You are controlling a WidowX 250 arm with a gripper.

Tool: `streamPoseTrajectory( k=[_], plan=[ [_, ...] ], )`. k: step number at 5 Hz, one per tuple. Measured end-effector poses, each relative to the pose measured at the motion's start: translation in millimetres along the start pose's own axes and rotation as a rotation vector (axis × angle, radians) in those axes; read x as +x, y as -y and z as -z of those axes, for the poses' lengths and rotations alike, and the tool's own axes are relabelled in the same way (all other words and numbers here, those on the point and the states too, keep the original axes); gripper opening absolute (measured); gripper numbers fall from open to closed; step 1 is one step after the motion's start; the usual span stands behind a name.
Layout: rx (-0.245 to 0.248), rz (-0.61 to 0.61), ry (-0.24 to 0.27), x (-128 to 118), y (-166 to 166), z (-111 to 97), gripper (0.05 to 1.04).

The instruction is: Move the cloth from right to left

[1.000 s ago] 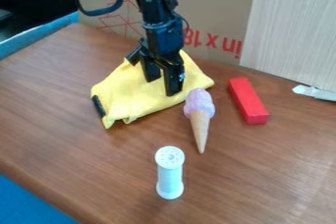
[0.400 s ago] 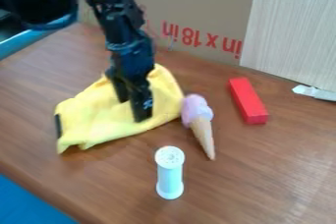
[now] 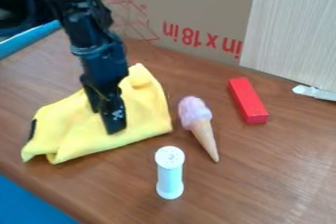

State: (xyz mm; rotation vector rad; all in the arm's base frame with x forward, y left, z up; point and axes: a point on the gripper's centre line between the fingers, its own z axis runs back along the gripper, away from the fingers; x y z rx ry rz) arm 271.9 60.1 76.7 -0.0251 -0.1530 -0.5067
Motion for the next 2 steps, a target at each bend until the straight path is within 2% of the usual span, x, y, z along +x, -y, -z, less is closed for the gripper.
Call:
streamPoseTrajectory(
  k=[1, 2],
  plan=[
    [0.006, 0.001, 0.000, -0.2, -1.2, 0.0, 1.000],
    [0.029, -0.028, -0.009, 11.4, -15.4, 8.6, 1.000]
  ],
)
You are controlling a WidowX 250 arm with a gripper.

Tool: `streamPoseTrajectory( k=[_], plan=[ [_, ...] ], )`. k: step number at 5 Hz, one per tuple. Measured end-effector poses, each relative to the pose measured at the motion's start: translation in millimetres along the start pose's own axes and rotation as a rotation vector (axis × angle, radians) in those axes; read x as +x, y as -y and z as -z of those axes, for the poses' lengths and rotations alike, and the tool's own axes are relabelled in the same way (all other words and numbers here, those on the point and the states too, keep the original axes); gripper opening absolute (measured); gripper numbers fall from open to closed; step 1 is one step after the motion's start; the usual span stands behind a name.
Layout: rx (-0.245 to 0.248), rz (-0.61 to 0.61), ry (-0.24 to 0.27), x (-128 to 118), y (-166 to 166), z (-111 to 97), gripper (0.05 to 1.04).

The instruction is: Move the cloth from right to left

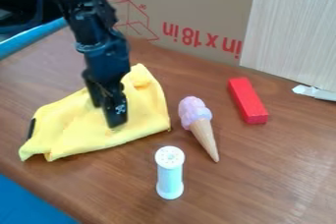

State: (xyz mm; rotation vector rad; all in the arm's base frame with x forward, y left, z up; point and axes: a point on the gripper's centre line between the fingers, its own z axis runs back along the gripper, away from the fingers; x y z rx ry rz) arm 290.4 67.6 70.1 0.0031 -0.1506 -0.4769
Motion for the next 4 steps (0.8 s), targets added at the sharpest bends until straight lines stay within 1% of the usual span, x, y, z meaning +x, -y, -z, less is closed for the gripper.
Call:
streamPoseTrajectory(
  k=[1, 3, 4],
  plan=[
    [0.022, -0.032, -0.026, 8.5, -15.4, 11.5, 1.001],
    [0.072, -0.061, -0.030, 24.9, -36.6, 14.8, 1.002],
    [0.086, -0.089, -0.012, 38.5, -47.8, 16.1, 1.001]
  ],
)
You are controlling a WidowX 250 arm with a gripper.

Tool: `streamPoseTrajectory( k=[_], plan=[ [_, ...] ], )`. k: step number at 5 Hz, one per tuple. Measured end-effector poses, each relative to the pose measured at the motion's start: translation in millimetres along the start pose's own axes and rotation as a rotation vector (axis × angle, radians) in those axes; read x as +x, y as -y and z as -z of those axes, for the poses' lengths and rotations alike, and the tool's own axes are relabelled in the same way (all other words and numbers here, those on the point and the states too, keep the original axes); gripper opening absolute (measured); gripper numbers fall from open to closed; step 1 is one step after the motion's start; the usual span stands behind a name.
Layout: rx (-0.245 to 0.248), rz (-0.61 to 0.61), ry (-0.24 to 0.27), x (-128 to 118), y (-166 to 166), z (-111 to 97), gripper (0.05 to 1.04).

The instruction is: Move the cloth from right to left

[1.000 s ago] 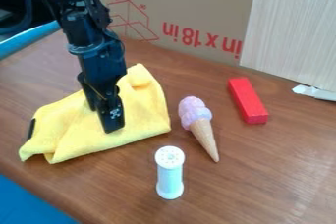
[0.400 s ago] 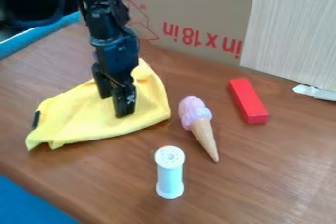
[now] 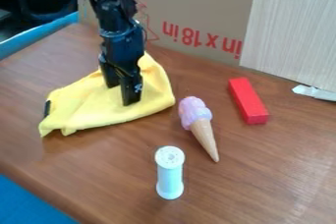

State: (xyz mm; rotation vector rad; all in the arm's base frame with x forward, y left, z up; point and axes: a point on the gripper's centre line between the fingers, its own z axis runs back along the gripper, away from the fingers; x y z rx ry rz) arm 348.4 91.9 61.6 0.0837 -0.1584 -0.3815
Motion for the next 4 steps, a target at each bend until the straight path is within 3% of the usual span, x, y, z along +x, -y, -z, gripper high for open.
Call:
streamPoseTrajectory(
  k=[2, 4],
  plan=[
    [0.002, -0.010, 0.034, 45.9, 5.5, -1.6, 1.001],
    [0.014, -0.052, 0.034, 68.9, -7.9, 3.1, 1.001]
  ],
)
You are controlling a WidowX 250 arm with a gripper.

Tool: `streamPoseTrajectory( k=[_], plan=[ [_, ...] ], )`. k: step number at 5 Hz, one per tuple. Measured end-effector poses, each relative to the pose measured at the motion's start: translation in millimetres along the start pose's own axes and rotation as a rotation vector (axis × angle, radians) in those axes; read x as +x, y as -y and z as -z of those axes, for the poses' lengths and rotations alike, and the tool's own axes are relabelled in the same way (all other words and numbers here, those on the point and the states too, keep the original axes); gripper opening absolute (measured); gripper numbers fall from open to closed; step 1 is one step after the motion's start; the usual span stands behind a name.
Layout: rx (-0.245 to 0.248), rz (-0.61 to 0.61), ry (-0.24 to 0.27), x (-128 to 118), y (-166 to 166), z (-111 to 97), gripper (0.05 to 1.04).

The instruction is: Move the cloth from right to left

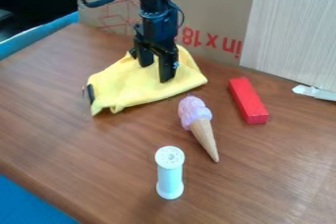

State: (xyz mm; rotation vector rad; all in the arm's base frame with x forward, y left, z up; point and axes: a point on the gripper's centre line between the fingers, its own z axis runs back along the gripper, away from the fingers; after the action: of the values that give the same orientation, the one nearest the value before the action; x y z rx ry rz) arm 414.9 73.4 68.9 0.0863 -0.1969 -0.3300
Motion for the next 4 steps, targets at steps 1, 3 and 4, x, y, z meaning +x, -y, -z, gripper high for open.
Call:
streamPoseTrajectory(
  k=[1, 3, 4],
  plan=[
    [0.015, 0.016, -0.017, -8.3, 0.1, 6.4, 1.001],
    [-0.006, 0.050, -0.037, -53.8, 15.7, -2.3, 1.000],
    [-0.029, 0.064, -0.038, -77.5, 21.7, -8.6, 0.999]
  ],
)
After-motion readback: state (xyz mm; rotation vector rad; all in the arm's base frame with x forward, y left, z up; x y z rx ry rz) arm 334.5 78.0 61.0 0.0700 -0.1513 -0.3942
